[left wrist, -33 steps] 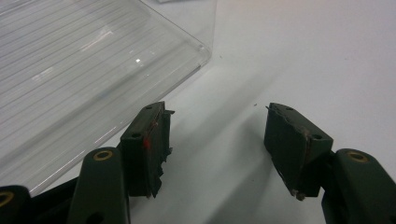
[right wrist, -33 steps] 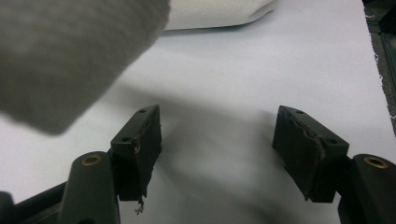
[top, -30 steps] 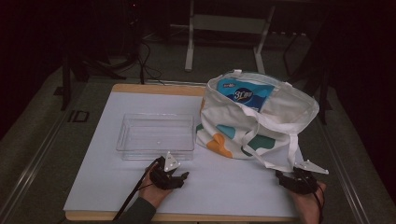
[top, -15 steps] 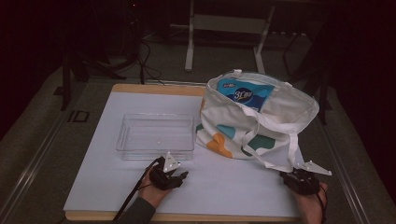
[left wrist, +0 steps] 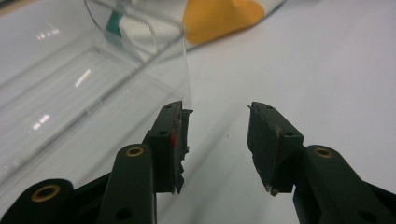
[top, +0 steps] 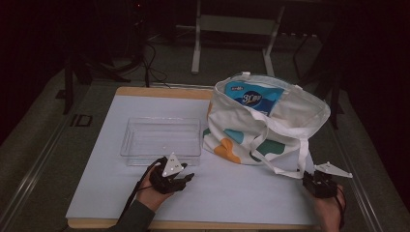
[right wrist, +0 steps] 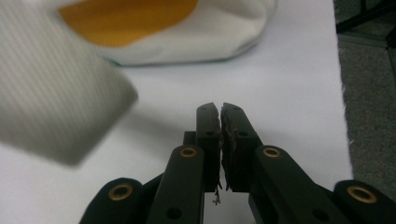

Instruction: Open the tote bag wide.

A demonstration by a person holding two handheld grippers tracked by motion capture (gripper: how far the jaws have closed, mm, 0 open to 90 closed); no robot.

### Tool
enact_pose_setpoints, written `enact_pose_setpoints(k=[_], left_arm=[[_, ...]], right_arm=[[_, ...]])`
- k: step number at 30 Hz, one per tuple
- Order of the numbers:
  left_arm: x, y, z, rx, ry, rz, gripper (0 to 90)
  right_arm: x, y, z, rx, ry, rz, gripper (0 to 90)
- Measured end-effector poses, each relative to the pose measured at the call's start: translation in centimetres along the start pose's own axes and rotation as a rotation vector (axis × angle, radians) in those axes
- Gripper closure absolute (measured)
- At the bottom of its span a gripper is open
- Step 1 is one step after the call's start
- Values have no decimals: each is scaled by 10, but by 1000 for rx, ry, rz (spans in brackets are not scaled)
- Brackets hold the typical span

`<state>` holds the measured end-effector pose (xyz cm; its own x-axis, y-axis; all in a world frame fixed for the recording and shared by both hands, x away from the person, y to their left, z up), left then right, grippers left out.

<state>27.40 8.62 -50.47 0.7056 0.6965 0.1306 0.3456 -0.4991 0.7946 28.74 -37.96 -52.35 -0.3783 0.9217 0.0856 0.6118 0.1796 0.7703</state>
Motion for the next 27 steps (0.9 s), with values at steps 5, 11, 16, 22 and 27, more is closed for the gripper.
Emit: enact_pose_setpoints(k=[5, 11, 16, 22, 27], left_arm=[[2, 11, 0, -10, -11, 12, 558], [7, 22, -2, -24, -17, 25, 545], [14, 35, -4, -18, -6, 39, 535], [24, 54, -5, -43, 8, 45, 530], [32, 64, -3, -56, 28, 43, 519]], right_arm=[[-4, 20, -6, -28, 25, 15, 741], [-9, 40, -13, -68, 44, 39, 649], [-12, 53, -14, -87, 61, 57, 590], [-14, 67, -12, -107, 83, 95, 497], [-15, 77, -7, -113, 79, 114, 429]])
Point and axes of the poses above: each handheld gripper's, and its own axes: z roughly forward along the jaws, y roughly out of its top, x roughly to its left, the point moved 2 cm from there along z, roughly forward along the jaws, and after that the axes turned 7 degrees about y, right-handed, at the moved point
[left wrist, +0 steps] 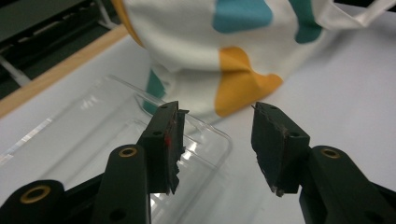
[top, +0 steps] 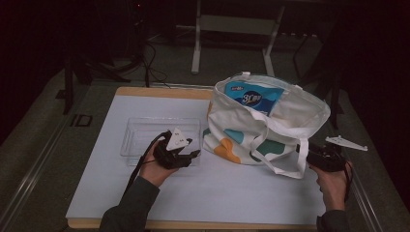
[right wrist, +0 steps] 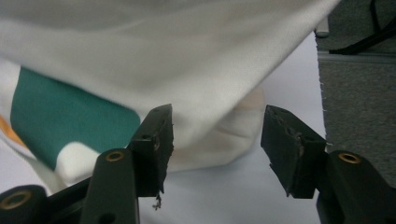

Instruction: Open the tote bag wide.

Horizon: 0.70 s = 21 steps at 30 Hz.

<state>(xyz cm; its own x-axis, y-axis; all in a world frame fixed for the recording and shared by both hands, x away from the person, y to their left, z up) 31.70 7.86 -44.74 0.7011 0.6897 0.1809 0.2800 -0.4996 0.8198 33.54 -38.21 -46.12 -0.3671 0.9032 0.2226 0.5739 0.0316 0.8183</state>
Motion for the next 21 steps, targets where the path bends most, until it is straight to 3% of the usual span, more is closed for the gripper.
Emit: enact_pose_setpoints(k=[3, 11, 16, 21], left_arm=[[6, 7, 2, -12, 18, 2, 513], [16, 21, 16, -3, 47, 15, 479], [18, 27, 23, 5, 47, 27, 477], [21, 33, 29, 0, 50, 13, 472]], right_arm=[[-2, 2, 3, -3, 1, 14, 401], [-9, 12, 12, -23, 67, 92, 334], [-10, 14, 13, -30, 101, 93, 421], [-10, 15, 15, -31, 77, 71, 509]])
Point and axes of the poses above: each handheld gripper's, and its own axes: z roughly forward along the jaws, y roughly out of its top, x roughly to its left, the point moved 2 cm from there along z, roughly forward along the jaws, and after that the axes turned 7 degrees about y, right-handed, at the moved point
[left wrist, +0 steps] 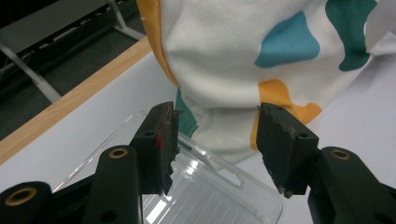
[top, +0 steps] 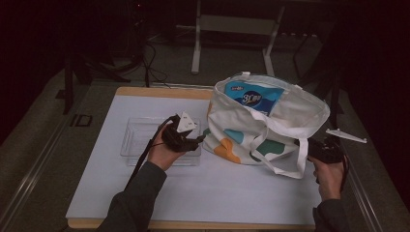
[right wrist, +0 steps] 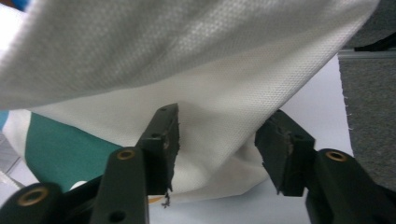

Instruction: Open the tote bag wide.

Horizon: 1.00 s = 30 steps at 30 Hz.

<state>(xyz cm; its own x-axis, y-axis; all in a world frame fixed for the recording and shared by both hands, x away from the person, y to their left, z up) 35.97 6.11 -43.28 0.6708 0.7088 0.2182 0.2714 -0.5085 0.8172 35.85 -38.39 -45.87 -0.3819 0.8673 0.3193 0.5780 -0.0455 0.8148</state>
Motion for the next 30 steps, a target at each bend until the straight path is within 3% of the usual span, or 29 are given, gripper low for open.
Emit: enact_pose_setpoints(k=[6, 12, 21, 26, 29, 30], left_arm=[[3, 7, 5, -15, 21, 3, 477], [12, 21, 16, -24, 34, -24, 489], [22, 48, 28, -33, 83, -19, 567], [25, 57, 34, -32, 87, -20, 590], [25, 61, 38, -21, 83, -10, 653], [25, 62, 38, -19, 83, -17, 769]], right_arm=[[0, 1, -1, -3, -21, -18, 657], [5, 2, 1, -4, -51, -62, 850], [9, 3, -1, -14, -53, -85, 887], [9, 4, -3, -26, -39, -78, 886], [11, 5, -4, -29, -33, -77, 887], [12, 8, -5, -37, -28, -87, 887]])
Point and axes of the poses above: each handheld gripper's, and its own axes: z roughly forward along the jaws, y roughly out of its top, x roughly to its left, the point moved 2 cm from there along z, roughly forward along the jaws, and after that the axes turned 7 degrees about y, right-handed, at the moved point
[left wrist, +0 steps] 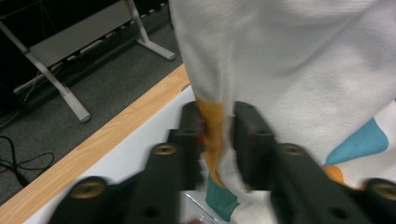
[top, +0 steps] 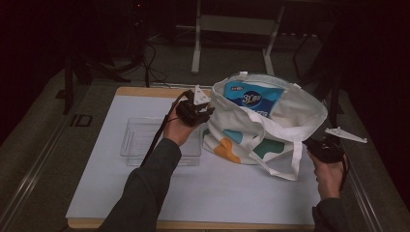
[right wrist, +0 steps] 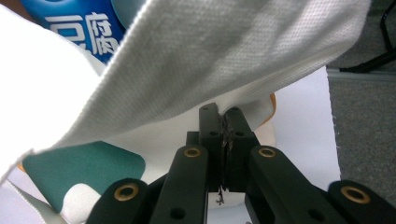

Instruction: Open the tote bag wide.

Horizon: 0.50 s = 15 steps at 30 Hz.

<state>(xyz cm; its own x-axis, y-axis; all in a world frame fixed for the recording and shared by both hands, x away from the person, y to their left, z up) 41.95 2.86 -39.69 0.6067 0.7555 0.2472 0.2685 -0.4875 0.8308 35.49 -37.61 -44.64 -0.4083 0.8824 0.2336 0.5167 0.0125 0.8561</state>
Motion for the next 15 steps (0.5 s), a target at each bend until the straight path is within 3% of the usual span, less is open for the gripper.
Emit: enact_pose_setpoints(k=[1, 7, 15], left_arm=[[1, 1, 0, 3, 1, -8, 823], [8, -4, 9, 46, -26, -73, 825], [5, -12, 11, 55, -61, -86, 827]], right_arm=[[2, 4, -2, -10, 5, 0, 887], [8, 14, -2, -3, 14, -23, 887], [10, 9, 0, 23, 22, -33, 887]])
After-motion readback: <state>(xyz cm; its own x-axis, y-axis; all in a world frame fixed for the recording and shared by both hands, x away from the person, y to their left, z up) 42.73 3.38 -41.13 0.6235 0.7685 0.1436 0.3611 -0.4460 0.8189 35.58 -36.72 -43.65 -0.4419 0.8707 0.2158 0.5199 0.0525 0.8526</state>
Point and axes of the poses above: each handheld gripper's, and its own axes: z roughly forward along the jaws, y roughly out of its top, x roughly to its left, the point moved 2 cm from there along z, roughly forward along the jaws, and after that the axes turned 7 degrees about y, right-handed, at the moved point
